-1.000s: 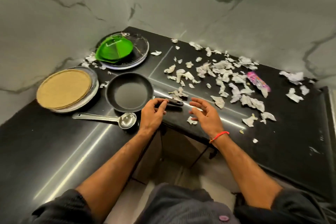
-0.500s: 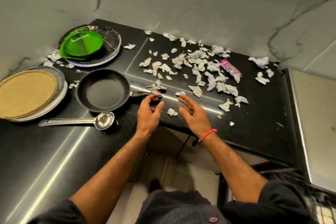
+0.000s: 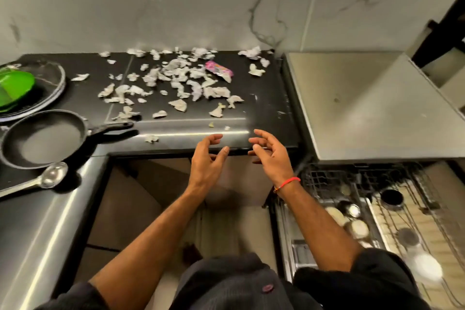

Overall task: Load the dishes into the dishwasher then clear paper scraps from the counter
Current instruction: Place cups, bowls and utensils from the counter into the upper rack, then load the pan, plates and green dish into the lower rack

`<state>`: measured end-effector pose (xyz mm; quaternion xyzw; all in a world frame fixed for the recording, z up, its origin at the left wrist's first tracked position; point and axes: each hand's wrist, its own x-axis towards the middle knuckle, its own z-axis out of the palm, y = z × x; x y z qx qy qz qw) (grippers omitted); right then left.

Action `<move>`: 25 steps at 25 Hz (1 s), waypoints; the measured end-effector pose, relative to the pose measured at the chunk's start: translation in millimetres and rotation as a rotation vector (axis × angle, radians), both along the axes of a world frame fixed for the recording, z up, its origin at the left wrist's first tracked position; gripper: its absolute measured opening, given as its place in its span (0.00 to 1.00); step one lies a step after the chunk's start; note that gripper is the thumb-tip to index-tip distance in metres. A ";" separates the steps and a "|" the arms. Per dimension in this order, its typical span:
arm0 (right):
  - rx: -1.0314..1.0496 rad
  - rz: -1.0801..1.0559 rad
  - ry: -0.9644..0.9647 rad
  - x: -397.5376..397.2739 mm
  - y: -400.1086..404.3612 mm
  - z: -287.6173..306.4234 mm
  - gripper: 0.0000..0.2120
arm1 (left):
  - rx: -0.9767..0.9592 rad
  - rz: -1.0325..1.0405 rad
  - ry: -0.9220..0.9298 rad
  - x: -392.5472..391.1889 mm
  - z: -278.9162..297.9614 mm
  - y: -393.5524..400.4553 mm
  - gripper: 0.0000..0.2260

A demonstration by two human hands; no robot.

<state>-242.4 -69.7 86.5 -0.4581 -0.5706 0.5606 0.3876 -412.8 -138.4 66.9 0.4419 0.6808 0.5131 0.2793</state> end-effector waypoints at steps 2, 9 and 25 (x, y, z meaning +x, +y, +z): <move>-0.009 -0.073 -0.003 59.0 -15.8 -8.3 0.17 | -0.009 -0.052 0.024 53.2 -4.5 -8.0 0.16; -0.158 -0.394 0.005 237.8 -95.2 -39.2 0.16 | -0.106 -0.329 0.078 208.8 -26.0 -57.7 0.17; -0.361 -0.874 0.041 363.3 -187.8 -61.7 0.20 | -0.353 -0.671 0.092 315.8 -51.5 -109.9 0.27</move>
